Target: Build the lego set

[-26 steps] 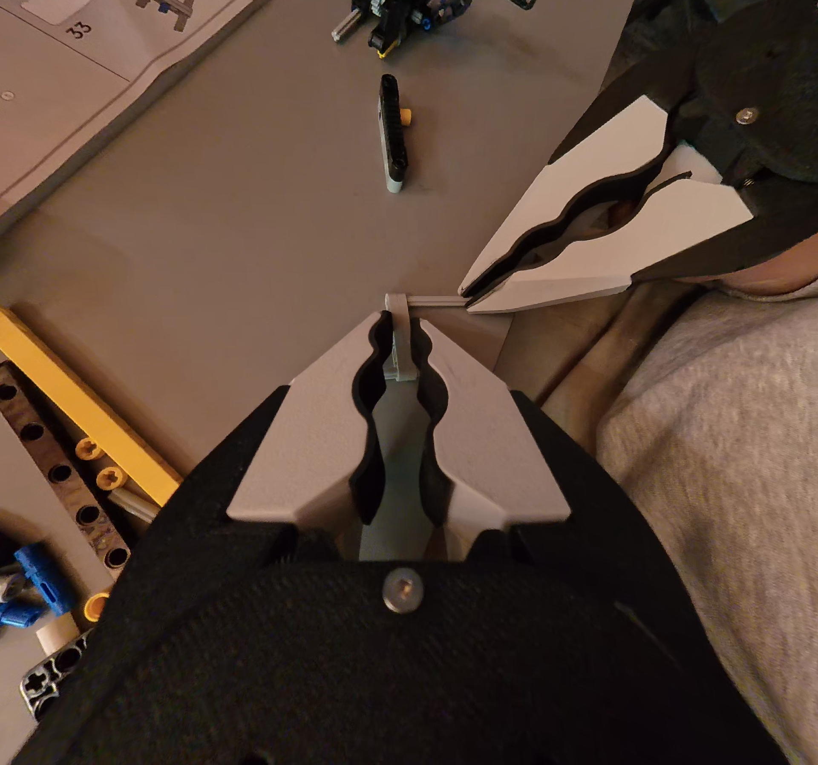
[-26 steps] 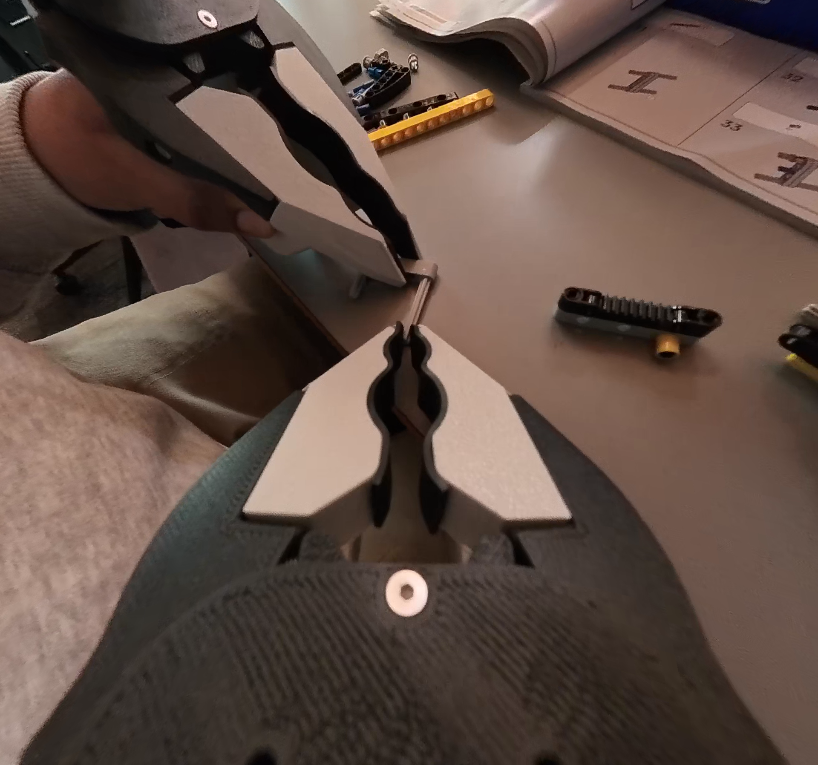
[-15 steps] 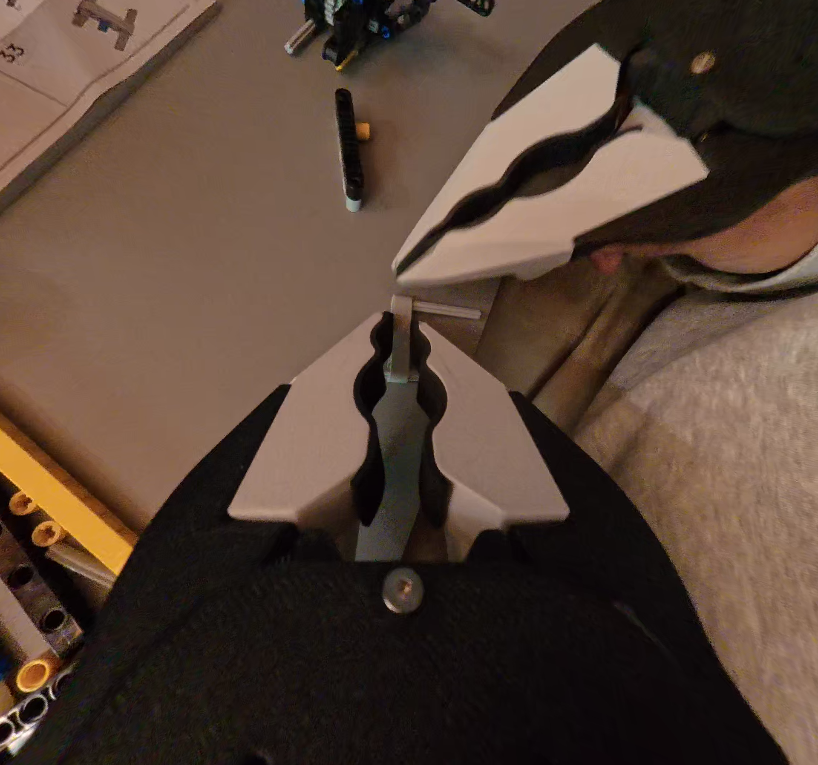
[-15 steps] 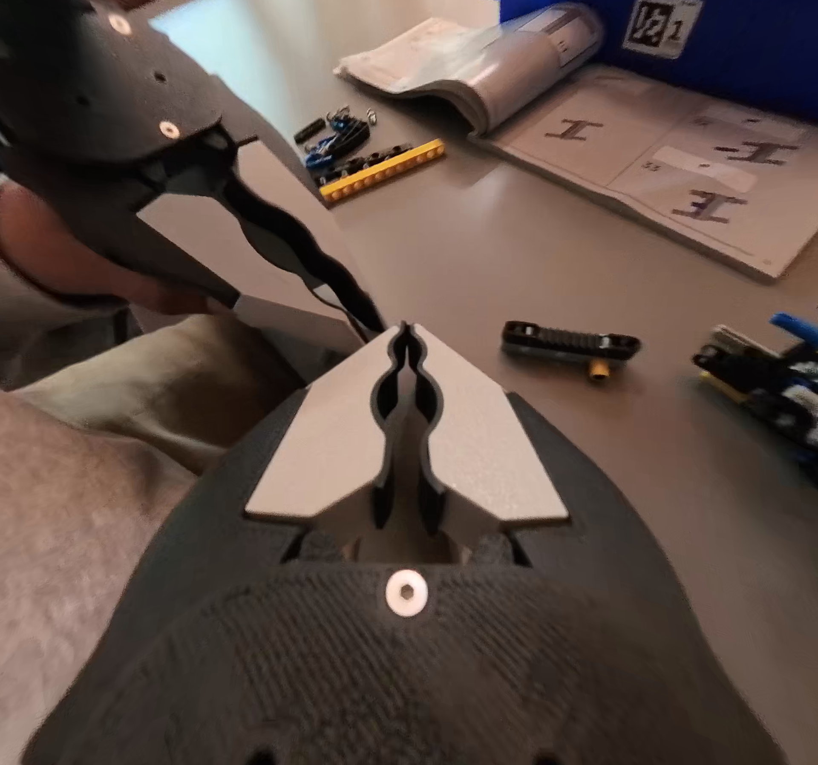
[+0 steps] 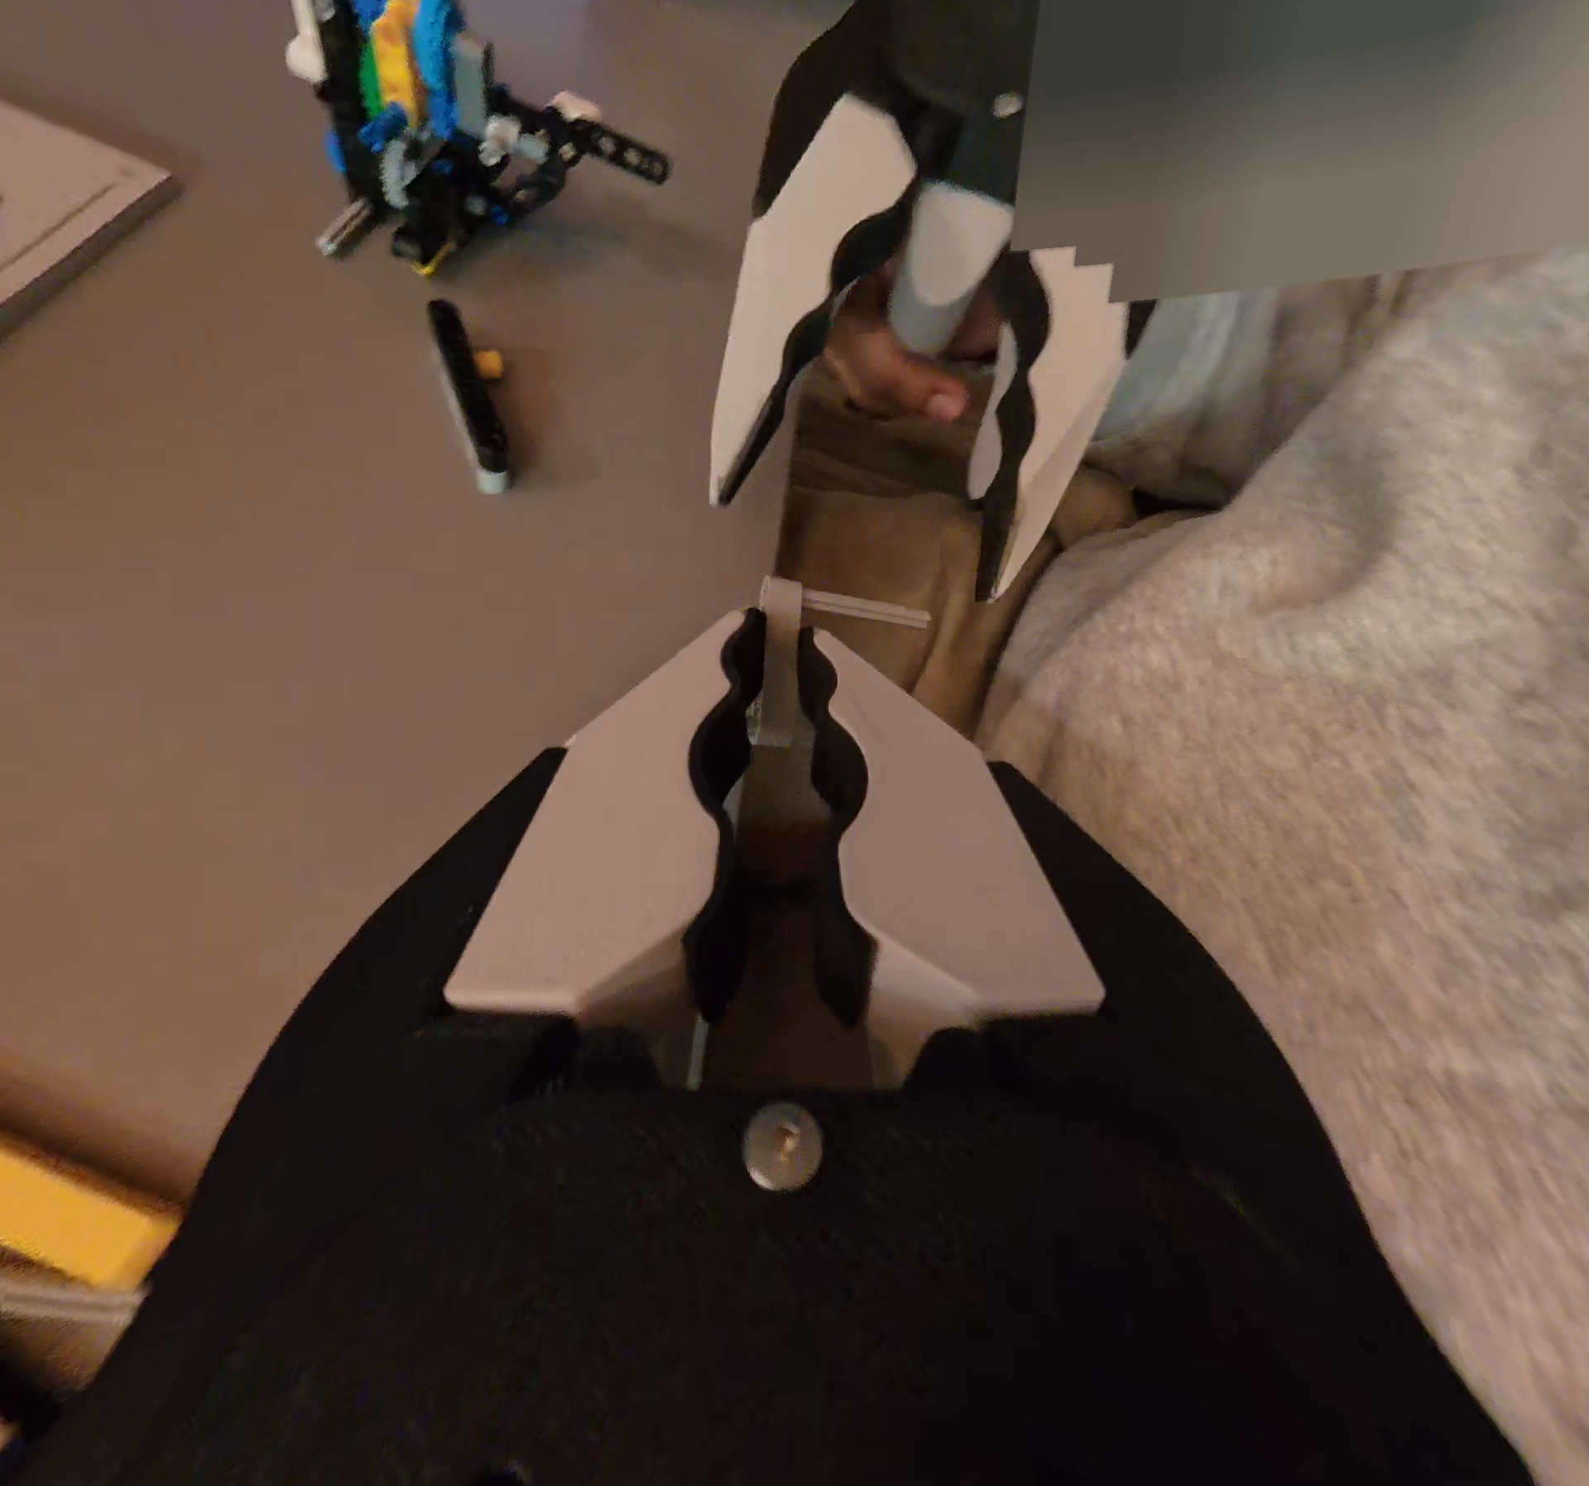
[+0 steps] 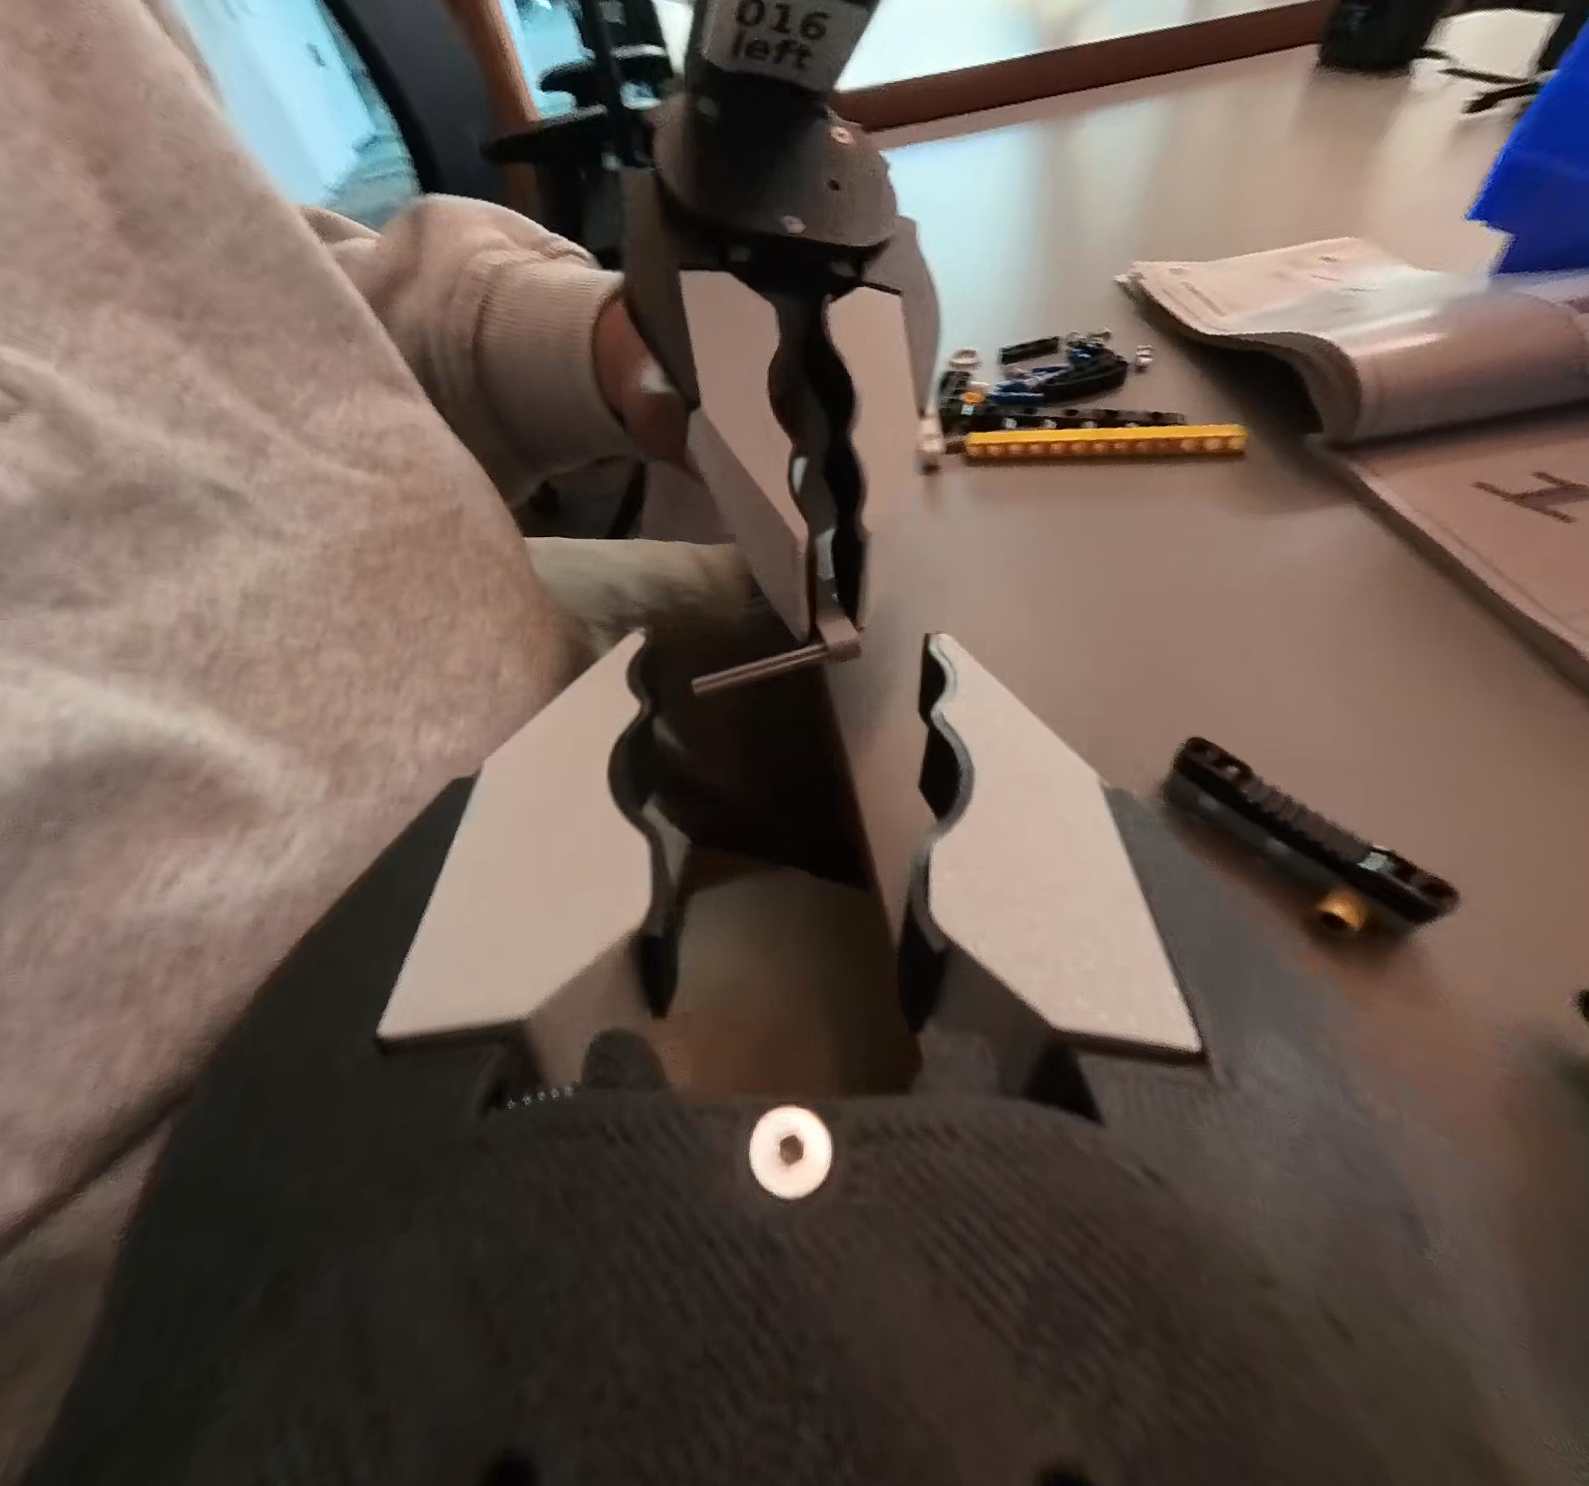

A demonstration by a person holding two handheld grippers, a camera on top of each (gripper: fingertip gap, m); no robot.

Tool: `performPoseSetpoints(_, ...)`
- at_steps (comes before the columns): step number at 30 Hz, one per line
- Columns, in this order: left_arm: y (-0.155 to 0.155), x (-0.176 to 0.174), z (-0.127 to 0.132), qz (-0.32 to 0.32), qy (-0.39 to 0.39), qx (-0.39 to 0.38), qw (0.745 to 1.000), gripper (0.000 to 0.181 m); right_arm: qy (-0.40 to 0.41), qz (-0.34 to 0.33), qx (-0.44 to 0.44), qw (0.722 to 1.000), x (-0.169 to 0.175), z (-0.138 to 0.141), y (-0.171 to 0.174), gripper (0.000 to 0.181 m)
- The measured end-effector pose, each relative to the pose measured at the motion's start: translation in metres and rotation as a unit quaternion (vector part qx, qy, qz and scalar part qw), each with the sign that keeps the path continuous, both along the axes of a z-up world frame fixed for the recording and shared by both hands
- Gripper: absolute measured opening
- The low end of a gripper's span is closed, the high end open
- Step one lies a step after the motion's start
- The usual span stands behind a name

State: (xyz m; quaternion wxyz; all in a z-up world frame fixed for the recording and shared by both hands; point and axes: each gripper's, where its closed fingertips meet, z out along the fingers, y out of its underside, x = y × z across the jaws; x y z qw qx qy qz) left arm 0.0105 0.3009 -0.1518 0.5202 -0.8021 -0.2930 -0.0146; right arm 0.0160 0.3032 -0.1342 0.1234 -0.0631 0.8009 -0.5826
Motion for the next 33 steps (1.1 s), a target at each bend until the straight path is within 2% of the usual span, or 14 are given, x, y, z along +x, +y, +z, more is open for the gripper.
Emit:
performPoseSetpoints(1, 0.003, 0.004, 0.004, -0.011, -0.001, 0.018, 1.0, 0.006, -0.013, 0.016, -0.004, 1.0, 0.006, 0.001, 0.001, 0.061)
performPoseSetpoints(10, 0.008, 0.016, 0.033, -0.039, -0.032, 0.137, 0.989, 0.005, -0.046, 0.053, -0.032, 0.997, 0.021, 0.015, 0.006, 0.044)
performPoseSetpoints(16, 0.01, 0.017, 0.033, -0.041, -0.028, 0.133, 0.99, 0.005, -0.086, 0.059, -0.057, 0.993, 0.021, 0.027, 0.008, 0.044)
performPoseSetpoints(33, 0.01, 0.015, 0.03, -0.03, -0.033, 0.131, 0.99, 0.005, -0.08, 0.047, -0.032, 0.995, 0.021, 0.02, 0.003, 0.041)
